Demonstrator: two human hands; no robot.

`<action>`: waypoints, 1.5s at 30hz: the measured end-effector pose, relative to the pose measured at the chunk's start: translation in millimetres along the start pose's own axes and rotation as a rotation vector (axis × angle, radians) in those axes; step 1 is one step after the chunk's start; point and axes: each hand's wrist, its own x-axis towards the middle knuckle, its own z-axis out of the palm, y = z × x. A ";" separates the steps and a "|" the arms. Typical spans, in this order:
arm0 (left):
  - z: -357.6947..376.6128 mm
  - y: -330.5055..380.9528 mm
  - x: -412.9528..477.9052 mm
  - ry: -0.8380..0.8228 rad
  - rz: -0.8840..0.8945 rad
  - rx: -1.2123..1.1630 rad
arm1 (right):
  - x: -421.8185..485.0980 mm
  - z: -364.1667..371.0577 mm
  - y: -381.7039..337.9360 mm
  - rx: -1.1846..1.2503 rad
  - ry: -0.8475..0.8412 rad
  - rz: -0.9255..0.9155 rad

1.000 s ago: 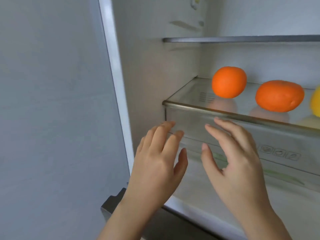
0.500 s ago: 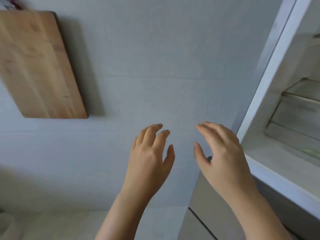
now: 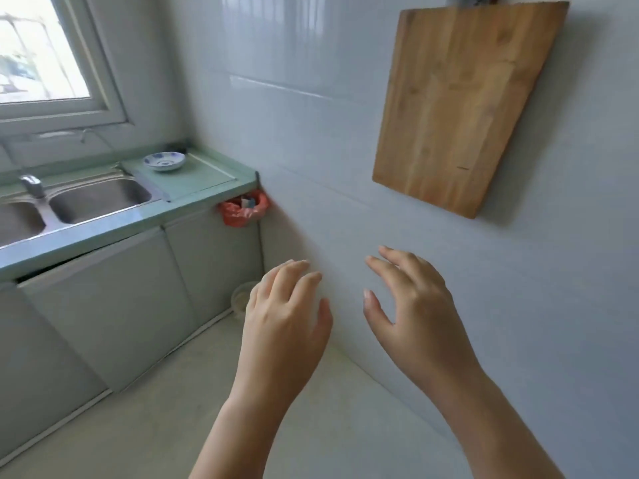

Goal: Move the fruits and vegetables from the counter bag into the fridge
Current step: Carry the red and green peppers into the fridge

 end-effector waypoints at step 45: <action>-450.8 -629.2 -95.7 0.426 -0.929 0.659 | 157.4 473.8 -744.5 0.818 -0.562 -0.743</action>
